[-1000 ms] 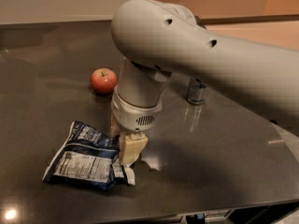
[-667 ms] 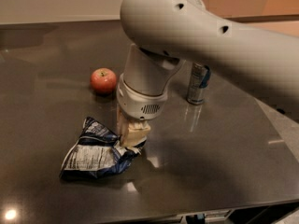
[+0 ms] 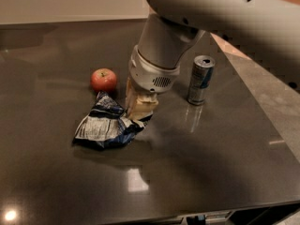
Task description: Move blue chip bag near apple
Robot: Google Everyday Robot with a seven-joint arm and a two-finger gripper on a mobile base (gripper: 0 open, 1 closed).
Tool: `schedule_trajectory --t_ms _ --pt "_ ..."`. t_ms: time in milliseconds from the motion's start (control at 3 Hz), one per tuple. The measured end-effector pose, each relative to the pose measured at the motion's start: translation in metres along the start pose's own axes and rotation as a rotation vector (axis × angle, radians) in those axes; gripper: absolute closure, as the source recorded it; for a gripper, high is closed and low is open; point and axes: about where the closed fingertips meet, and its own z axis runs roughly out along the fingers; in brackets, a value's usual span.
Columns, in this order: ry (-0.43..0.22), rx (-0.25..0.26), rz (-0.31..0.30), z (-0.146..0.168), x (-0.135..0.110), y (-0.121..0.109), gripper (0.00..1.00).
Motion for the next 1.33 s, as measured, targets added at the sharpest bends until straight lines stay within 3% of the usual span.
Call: schedule_trajectory --t_ms 667,1333 --pt "-0.065 0.002 -0.062 -0.006 0.004 -0.041 1.0" --pt "-0.108 0.032 0.045 -0.018 0.031 -0.053 1.0"
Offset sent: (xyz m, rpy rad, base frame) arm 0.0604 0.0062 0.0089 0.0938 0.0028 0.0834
